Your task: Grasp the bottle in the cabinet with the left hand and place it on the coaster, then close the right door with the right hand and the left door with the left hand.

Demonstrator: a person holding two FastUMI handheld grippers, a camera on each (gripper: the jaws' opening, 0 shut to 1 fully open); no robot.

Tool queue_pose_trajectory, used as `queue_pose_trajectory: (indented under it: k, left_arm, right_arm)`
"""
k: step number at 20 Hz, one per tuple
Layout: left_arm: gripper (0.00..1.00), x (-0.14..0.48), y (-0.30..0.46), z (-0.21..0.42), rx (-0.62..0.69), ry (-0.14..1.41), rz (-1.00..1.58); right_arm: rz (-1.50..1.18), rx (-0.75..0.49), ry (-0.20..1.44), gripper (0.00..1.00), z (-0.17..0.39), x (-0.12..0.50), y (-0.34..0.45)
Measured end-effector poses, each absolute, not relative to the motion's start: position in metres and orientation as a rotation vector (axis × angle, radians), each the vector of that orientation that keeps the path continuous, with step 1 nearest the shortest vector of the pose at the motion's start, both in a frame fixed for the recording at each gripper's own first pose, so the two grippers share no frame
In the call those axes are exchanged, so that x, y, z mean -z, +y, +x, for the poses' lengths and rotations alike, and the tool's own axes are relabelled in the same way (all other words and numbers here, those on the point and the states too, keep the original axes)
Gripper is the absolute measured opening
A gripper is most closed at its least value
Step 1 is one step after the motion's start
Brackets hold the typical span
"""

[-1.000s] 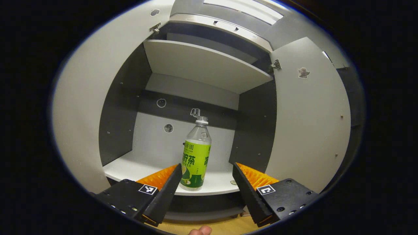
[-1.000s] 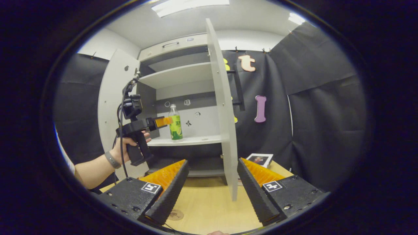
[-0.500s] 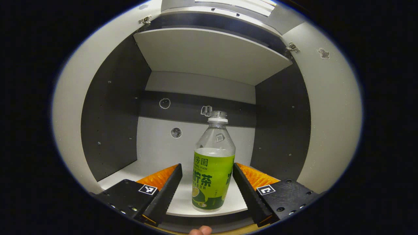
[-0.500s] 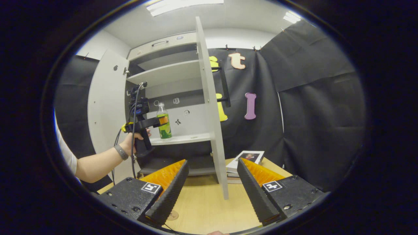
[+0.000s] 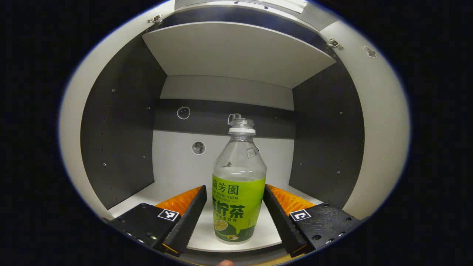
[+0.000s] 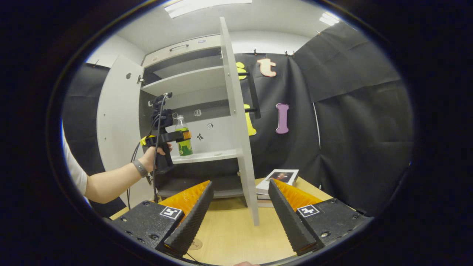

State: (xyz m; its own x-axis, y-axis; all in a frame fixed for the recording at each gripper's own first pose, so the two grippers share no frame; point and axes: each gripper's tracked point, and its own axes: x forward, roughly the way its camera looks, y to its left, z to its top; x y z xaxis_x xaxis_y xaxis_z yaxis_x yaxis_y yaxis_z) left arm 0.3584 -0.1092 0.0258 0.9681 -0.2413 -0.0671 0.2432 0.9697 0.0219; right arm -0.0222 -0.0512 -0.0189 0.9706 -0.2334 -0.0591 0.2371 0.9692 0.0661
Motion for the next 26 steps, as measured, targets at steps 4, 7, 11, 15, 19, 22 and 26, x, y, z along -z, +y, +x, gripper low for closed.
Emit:
queue_pose_trajectory:
  k: [4,7,11,15,19,22,26]
  left_arm:
    - [0.76,-0.028,-0.110,0.356,0.266,0.050,0.024]
    - [0.72,-0.039,-0.110,0.350,0.275,0.019,0.014]
    - [0.69,-0.049,-0.106,0.331,0.292,0.016,-0.006]
    - [0.72,-0.058,-0.099,0.303,0.304,0.002,-0.001]
    - [0.69,-0.064,-0.091,0.268,0.317,-0.015,0.002]
    - [0.69,-0.060,-0.085,0.238,0.316,-0.030,0.013]
    - [0.69,-0.033,-0.080,0.189,0.305,-0.030,0.073]
  right_arm:
    - [0.076,0.234,0.055,0.98,-0.021,0.021,-0.050]
    - [0.077,0.229,0.059,0.98,-0.021,0.021,-0.049]
    - [0.075,0.207,0.058,0.98,-0.019,0.019,-0.043]
    - [0.071,0.161,0.069,0.98,-0.014,0.020,-0.032]
    - [0.067,0.107,0.056,0.98,-0.004,0.013,-0.020]
    - [0.065,0.052,0.058,0.94,0.004,0.010,-0.011]
    - [0.034,0.000,0.022,0.94,0.011,-0.012,-0.006]
